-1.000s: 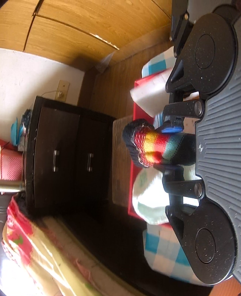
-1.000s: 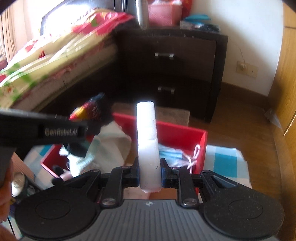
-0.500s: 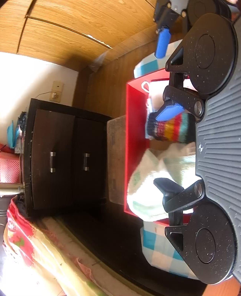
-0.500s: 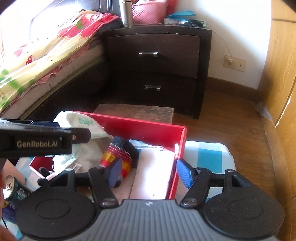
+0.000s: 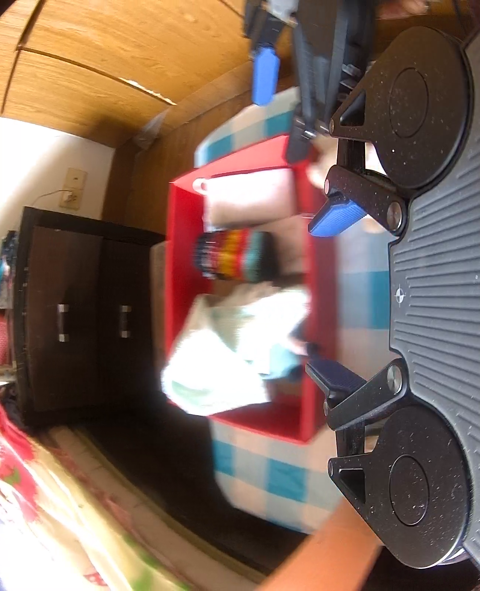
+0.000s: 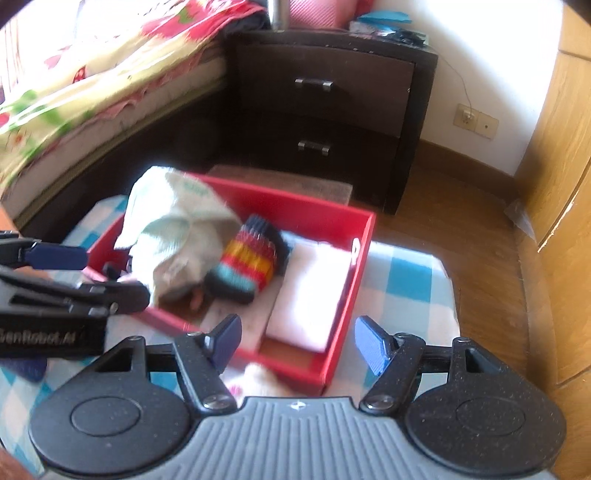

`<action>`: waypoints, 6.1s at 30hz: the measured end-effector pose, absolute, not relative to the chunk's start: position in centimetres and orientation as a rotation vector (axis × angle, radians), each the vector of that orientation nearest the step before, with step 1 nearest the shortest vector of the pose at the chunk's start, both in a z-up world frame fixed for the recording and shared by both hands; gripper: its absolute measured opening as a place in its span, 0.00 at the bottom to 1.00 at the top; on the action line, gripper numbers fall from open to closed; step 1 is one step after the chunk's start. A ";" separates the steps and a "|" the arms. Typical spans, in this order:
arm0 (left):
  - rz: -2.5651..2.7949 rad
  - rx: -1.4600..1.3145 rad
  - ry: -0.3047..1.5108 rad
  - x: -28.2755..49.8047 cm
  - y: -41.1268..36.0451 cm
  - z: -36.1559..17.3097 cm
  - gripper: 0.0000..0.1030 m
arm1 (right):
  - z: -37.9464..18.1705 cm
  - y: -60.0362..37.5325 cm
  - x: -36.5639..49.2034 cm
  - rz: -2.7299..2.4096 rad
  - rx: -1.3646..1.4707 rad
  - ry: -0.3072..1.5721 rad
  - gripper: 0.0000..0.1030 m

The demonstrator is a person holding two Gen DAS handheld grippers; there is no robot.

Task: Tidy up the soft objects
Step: 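Lower the left gripper onto the pink square towel and close on its edge, then grasp the pink knit hat with the right gripper while the left gripper holds the pink towel, then carry the pink towel and pink hat into the red box and open both grippers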

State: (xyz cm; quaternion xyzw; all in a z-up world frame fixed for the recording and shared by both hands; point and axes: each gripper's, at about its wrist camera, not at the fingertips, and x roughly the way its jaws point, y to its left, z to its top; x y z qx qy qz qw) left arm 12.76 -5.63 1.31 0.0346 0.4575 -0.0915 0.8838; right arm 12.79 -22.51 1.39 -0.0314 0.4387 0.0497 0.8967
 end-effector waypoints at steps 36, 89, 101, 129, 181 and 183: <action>-0.154 0.147 1.185 -0.5 -5.9 -10.3 0.96 | -0.1 -21.4 4.2 0.216 -0.029 0.994 0.48; -0.232 -0.115 1.101 0.2 -1.7 -4.3 0.09 | -3.8 -17.6 4.3 0.373 0.018 1.154 0.25; -0.232 -0.128 1.055 1.0 -2.0 -2.8 0.10 | -1.8 -18.4 3.3 0.376 0.034 1.083 0.25; -0.250 -0.142 0.853 7.6 -3.3 4.7 0.10 | 4.3 -23.0 6.4 0.270 0.203 0.869 0.25; -0.158 -0.040 0.766 19.0 -6.8 3.7 0.72 | 0.0 -25.1 16.9 0.126 0.214 0.852 0.44; -0.164 -0.029 0.765 18.3 -6.8 4.1 0.73 | 0.3 -25.2 16.4 0.123 0.209 0.851 0.44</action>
